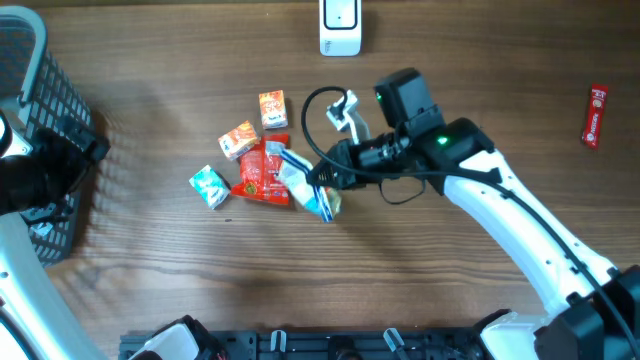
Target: Scan the item barcode
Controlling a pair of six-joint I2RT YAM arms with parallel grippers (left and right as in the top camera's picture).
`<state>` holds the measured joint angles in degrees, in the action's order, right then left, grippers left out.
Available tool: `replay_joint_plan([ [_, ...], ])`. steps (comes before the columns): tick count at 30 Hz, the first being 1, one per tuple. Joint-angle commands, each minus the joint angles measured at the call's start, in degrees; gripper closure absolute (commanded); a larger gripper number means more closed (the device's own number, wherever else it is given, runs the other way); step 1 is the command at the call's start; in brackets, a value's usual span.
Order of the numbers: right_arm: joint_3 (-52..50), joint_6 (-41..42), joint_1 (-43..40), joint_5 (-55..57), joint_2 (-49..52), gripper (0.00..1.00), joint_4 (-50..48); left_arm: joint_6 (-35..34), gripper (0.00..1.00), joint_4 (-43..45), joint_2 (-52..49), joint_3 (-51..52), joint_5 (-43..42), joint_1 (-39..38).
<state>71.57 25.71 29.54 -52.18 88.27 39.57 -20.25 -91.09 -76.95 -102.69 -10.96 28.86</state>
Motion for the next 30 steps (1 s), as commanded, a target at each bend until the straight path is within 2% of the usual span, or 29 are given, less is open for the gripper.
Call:
replay_joint_plan([
  [1,-0.6,1.9,2.3,-3.2,0.8,0.96,-2.0,0.3,0.00,0.2,0.0,0.0,0.1,0.2],
  [9,-0.6,7.4,8.9,-3.2,0.8,0.96,-5.0,0.3,0.00,0.2,0.0,0.0,0.1,0.2],
  [15,-2.8,10.9,9.3,-1.9,0.8,0.96,-7.0,0.3,0.00,0.2,0.0,0.0,0.1,0.2],
  [20,-9.7,17.5,9.0,-3.0,0.8,0.96,-15.3,0.3,0.00,0.2,0.0,0.0,0.1,0.2],
  [24,-14.4,19.2,6.9,-1.7,0.8,0.96,-19.3,0.3,0.00,0.2,0.0,0.0,0.1,0.2],
  [30,-16.9,14.0,-3.0,7.9,0.8,0.96,-15.1,0.3,0.00,0.2,0.0,0.0,0.1,0.2],
])
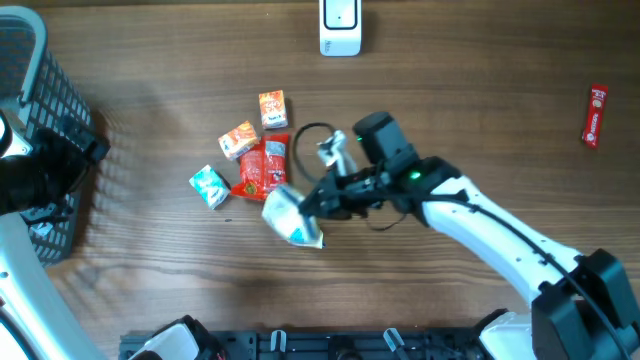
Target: Scan the item barcode
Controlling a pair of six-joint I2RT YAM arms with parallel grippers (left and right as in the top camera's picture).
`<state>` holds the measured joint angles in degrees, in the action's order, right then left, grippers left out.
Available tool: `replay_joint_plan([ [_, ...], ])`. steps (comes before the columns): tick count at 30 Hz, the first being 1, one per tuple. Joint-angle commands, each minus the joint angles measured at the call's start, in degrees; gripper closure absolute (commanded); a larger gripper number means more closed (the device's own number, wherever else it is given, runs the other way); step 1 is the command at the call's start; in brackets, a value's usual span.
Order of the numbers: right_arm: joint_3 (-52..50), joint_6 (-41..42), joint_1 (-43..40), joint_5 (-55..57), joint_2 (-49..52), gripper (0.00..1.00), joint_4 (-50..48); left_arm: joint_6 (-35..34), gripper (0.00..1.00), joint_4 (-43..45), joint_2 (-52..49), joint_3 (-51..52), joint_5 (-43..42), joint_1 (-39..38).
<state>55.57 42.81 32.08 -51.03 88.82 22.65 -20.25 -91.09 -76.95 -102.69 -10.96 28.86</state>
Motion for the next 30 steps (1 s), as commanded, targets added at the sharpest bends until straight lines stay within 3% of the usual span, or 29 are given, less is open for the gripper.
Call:
replay_joint_plan([
  [1,-0.9,-4.2,-6.8,7.4,0.2,0.96,2.5,0.3,0.00,0.2,0.0,0.0,0.1,0.2],
  [5,-0.9,-8.9,-13.9,15.8,0.2,0.96,7.3,0.3,0.00,0.2,0.0,0.0,0.1,0.2],
  [11,-0.8,-13.1,-18.9,39.6,0.2,0.96,13.9,0.3,0.00,0.2,0.0,0.0,0.1,0.2],
  [15,-0.2,-14.0,-20.7,45.3,0.2,0.96,16.7,0.3,0.00,0.2,0.0,0.0,0.1,0.2],
  [16,0.3,-14.6,-21.2,46.0,0.2,0.92,17.4,0.3,0.00,0.2,0.0,0.0,0.1,0.2],
  [17,1.3,-15.1,-21.7,46.8,0.2,0.83,18.7,0.3,0.00,0.2,0.0,0.0,0.1,0.2],
  [21,5.5,-19.2,-22.4,48.0,0.2,0.28,22.6,0.3,0.00,0.2,0.0,0.0,0.1,0.2],
  [23,8.5,-20.1,-22.4,50.0,0.2,0.14,25.6,0.3,0.00,0.2,0.0,0.0,0.1,0.2],
  [25,12.0,-21.0,-22.4,51.0,0.2,0.09,28.8,0.3,0.00,0.2,0.0,0.0,0.1,0.2],
  [27,15.4,-22.1,-22.4,49.3,0.2,0.09,31.2,0.3,0.00,0.2,0.0,0.0,0.1,0.2],
  [30,18.5,-25.6,-22.4,39.1,0.2,0.25,32.2,0.3,0.00,0.2,0.0,0.0,0.1,0.2],
])
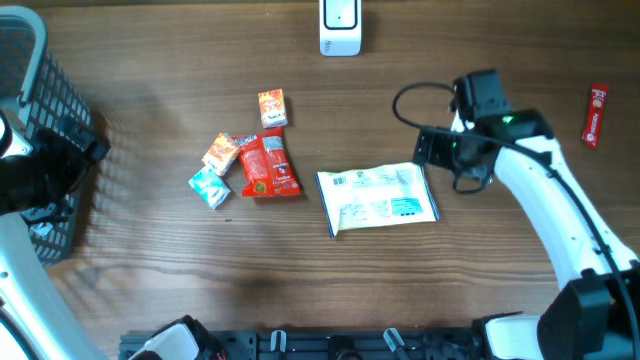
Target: Scan the item barcode
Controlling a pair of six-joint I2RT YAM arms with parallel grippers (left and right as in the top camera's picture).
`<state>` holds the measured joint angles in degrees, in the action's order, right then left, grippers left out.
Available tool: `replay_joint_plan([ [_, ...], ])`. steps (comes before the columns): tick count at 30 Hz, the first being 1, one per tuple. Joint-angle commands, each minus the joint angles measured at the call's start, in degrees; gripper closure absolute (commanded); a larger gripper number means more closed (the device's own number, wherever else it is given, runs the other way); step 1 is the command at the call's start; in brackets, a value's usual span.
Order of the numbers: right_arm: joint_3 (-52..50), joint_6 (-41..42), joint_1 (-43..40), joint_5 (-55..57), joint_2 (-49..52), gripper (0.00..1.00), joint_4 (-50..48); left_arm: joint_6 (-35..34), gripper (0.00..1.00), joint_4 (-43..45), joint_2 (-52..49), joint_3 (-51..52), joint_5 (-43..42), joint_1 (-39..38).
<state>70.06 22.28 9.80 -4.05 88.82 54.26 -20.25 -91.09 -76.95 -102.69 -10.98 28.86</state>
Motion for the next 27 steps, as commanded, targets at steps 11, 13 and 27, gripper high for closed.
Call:
replay_joint_plan([
  [11,-4.8,-3.2,7.9,-17.0,1.5,0.96,-7.1,0.3,0.00,0.2,0.0,0.0,0.2,0.2],
  [13,-7.9,-0.6,10.4,-17.0,2.7,0.96,-11.0,0.3,0.00,0.2,0.0,0.0,0.2,0.2],
  [27,-12.9,4.9,17.6,-22.0,14.9,0.96,-20.9,0.3,0.00,0.2,0.0,0.0,0.2,0.2],
])
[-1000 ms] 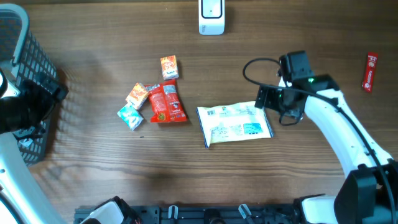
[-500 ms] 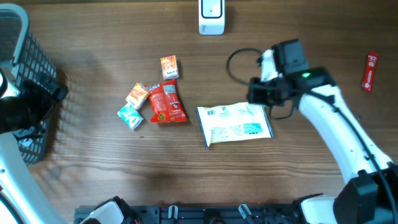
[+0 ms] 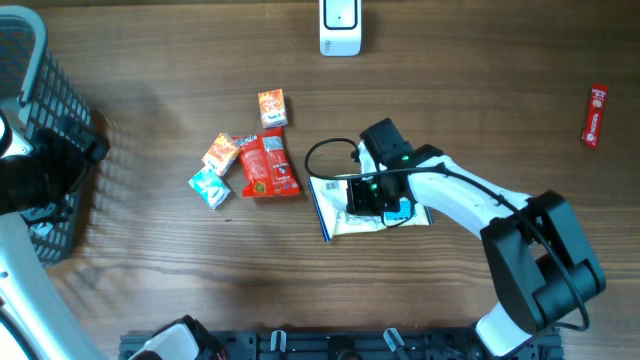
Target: Scan the item barcode
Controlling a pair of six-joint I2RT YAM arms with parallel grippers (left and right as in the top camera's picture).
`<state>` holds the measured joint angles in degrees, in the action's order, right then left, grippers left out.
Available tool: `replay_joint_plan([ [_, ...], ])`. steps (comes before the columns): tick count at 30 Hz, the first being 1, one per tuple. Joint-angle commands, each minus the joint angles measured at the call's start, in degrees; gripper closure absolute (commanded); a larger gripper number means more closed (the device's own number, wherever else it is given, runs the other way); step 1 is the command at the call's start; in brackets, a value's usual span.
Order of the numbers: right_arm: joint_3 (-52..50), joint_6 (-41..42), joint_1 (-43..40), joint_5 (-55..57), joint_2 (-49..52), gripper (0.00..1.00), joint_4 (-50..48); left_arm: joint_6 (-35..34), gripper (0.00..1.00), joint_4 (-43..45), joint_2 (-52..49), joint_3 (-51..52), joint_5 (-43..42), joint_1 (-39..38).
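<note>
A white packet (image 3: 340, 215) with blue print and a barcode lies flat on the table right of centre. My right gripper (image 3: 368, 196) points down onto its middle and covers much of it; its fingers are hidden under the wrist. The white scanner (image 3: 340, 28) stands at the table's far edge. My left arm (image 3: 40, 170) stays at the far left by the basket, its fingers not made out.
Left of the packet lie a red pouch (image 3: 268, 167), two small orange boxes (image 3: 272, 108) (image 3: 220, 152) and a teal packet (image 3: 208, 187). A black mesh basket (image 3: 45, 100) stands at the left edge. A red bar (image 3: 595, 115) lies far right.
The right gripper was off the packet to its right; it now sits down over the packet's middle. The packet has shifted slightly and turned a little. The left arm has not moved.
My right gripper first reached into the pile at the crumpled white packet. Then it held the packet lifted just below the pile. After that the packet lay flat and spread out right of the pile, the gripper apart from it. Now the gripper is on the packet again.
</note>
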<state>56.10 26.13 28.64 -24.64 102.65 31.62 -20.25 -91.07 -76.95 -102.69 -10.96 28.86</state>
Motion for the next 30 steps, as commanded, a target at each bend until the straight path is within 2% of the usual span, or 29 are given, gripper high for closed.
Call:
replay_joint_plan([
  [1,1.5,1.0,-1.6,-1.4,0.7,0.96,2.6,0.3,0.00,0.1,0.0,0.0,0.1,0.2],
  [6,6.3,-0.7,-3.6,-1.6,-5.1,0.96,9.8,0.3,0.00,0.1,0.0,0.0,0.1,0.2],
  [12,7.3,-2.2,-3.1,-10.7,-8.9,0.96,7.9,0.3,0.00,0.1,0.0,0.0,0.1,0.2],
  [18,5.9,-1.7,-1.4,-11.7,-7.0,0.96,6.6,0.3,0.00,0.1,0.0,0.0,0.1,0.2],
  [24,1.5,3.6,0.7,-11.9,-2.0,0.96,0.2,0.3,0.00,0.1,0.0,0.0,0.1,0.2],
  [30,0.4,4.7,0.8,-10.8,3.7,0.96,1.1,0.3,0.00,0.1,0.0,0.0,0.1,0.2],
])
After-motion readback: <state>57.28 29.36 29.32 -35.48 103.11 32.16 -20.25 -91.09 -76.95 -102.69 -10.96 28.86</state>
